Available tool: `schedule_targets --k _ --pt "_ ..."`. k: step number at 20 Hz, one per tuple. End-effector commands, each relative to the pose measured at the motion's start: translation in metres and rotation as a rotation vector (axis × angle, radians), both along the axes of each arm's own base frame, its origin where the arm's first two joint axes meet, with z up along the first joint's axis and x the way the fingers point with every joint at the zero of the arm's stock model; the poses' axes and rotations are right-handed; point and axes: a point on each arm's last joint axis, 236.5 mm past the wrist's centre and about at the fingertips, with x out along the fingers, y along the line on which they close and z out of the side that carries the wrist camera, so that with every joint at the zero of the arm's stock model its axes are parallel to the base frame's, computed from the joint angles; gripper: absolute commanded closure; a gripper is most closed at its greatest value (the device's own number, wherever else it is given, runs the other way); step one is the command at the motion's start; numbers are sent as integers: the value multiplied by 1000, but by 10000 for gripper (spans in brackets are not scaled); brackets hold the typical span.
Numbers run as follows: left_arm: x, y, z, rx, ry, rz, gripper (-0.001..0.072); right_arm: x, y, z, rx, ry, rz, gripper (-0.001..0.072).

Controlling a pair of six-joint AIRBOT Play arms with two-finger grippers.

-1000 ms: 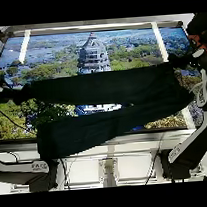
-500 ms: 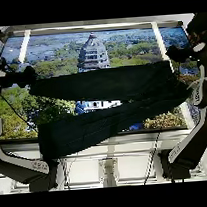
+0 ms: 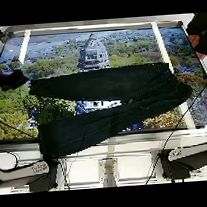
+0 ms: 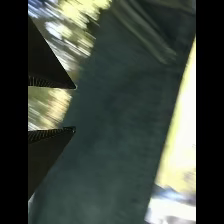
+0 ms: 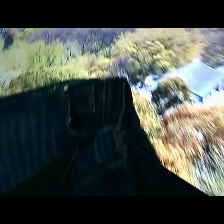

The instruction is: Fold the clothes and pants, and hang the long-sleeved shirts on hangers.

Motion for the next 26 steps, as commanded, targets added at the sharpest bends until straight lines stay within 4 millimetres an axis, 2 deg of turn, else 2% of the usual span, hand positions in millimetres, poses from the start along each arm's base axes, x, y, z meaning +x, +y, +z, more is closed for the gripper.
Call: schedule_targets --k 1,2,3,5,8,9,10,12,14,17,20,23,26 --pt "-75 8 -4 105 88 -17 409 -56 24 38 -28 -5 24 412" --pt "-96 7 -11 105 102 -8 409 -68 37 43 -14 -21 30 444" --pt "-116 5 -20 102 118 -2 409 -79 49 46 -6 -33 35 444" --pt "-156 2 -46 78 170 38 409 -110 59 34 -40 -12 24 443" --pt "-207 2 -93 2 276 117 408 -164 59 -22 -48 117 -38 441" --pt "-214 4 -103 -13 289 150 408 -178 64 -42 -14 156 -53 440" --pt "-215 7 -108 -24 282 183 408 -190 70 -62 11 194 -56 440" --pt "-215 7 -112 -37 290 178 408 -205 81 -90 52 252 -57 440" --pt "-217 6 -121 -55 321 162 408 -212 86 -103 76 288 -59 440" --pt "-218 0 -139 -110 366 143 407 -216 89 -105 105 310 -77 440" --pt "-210 4 -154 -125 364 153 407 -220 92 -106 121 327 -81 440" --pt "-213 2 -168 -154 402 155 407 -222 94 -107 128 336 -79 440" --pt "-201 -10 -169 -222 366 135 407 -221 94 -107 127 334 -80 440"
